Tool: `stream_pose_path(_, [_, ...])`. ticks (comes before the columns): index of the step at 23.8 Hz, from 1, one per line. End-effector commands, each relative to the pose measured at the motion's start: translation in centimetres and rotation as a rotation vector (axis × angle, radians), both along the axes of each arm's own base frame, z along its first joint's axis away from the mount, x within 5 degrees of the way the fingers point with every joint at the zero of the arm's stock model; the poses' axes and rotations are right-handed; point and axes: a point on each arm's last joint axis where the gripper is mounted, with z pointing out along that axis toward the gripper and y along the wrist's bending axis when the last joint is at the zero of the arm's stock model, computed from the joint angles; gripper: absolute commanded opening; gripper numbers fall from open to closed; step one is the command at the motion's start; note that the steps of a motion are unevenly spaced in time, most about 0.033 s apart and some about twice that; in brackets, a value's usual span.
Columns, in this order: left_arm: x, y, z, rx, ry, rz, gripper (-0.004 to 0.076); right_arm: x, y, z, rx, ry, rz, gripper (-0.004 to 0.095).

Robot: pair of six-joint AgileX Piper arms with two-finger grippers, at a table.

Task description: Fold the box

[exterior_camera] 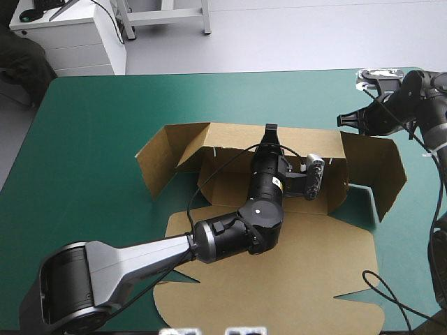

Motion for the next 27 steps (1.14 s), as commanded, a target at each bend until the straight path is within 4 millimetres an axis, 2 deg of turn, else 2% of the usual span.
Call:
stream_pose_path(1, [-0.6,1.4,3.9,-0.075,-0.071,0.015,-0.0008,-1.3,0.2,2.0,0.001,-0.036,0.028,-0.0019])
stream_pose_path(4, [-0.6,1.4,3.8,-0.076,-0.067,0.019,-0.0008,-2.0,0.5,1.8,0.010,0.026,0.078,-0.0019])
stream_pose_path(9, [-0.6,1.4,3.8,-0.075,-0.067,0.023,-0.0008,-3.8,1.3,3.4,0.084,-0.020,0.119,-0.0019])
stream_pose_path(10, [-0.5,1.5,3.8,-0.074,-0.067,0.024,-0.0008,-4.1,1.3,3.1,0.083,-0.010,0.122,-0.0020])
stream_pose_path(13, [-0.5,1.5,3.8,-0.074,-0.067,0.024,-0.0008,-6.0,1.5,0.1,0.103,-0.009,0.114,-0.0020])
stream_pose_path(20, [-0.8,1.1,3.2,-0.121,0.021,-0.002,-0.0008,-9.5,1.9,-2.0,0.152,-0.128,0.087,-0.0019])
stream_pose_path(27, [-0.8,0.9,3.1,-0.125,0.027,-0.016,-0.0008,-12.3,2.0,-3.0,0.174,-0.249,0.069,-0.0019])
